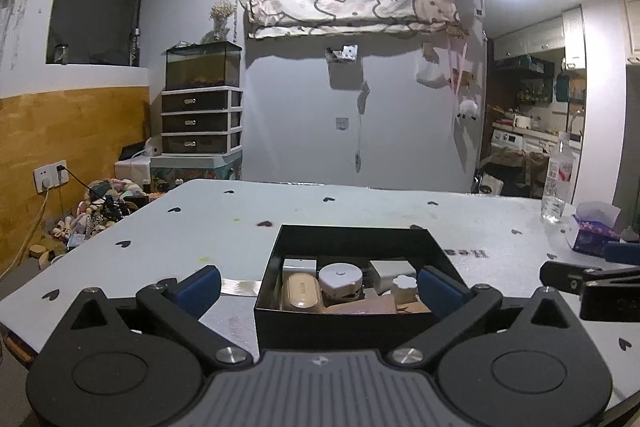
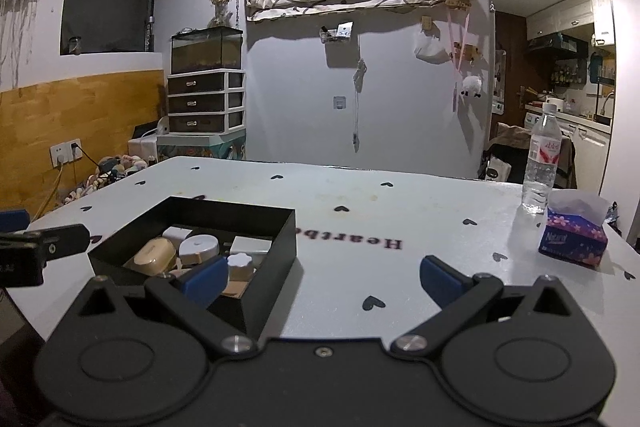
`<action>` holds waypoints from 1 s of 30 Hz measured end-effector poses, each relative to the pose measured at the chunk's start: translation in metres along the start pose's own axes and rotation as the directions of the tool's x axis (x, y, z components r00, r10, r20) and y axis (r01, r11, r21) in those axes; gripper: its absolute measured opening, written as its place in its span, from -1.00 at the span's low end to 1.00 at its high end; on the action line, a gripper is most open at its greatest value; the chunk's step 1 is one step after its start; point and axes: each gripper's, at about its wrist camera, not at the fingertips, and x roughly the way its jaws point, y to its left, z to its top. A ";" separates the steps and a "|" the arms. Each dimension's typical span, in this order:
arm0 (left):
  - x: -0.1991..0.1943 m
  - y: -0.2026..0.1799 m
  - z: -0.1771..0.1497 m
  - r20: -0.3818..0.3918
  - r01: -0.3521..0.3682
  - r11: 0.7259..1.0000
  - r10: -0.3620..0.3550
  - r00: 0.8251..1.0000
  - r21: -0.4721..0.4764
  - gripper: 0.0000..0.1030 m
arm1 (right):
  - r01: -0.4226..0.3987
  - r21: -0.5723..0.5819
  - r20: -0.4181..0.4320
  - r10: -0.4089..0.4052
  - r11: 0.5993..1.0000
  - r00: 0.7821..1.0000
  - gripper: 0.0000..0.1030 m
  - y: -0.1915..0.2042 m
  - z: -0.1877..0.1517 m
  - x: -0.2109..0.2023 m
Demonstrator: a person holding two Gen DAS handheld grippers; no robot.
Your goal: Organize rigid objects
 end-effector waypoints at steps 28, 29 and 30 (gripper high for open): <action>0.000 -0.002 -0.008 -0.045 -0.061 0.998 0.060 0.997 -0.012 1.00 | 0.005 0.011 0.018 -0.005 1.000 1.000 1.00 -0.001 -0.003 -0.007; 0.000 -0.002 -0.008 -0.045 -0.061 0.998 0.060 0.997 -0.011 1.00 | 0.006 0.011 0.019 -0.006 1.000 1.000 1.00 -0.001 -0.003 -0.008; -0.001 -0.002 -0.008 -0.044 -0.061 0.998 0.061 0.997 -0.010 1.00 | 0.006 0.012 0.019 -0.007 1.000 1.000 1.00 -0.001 -0.003 -0.008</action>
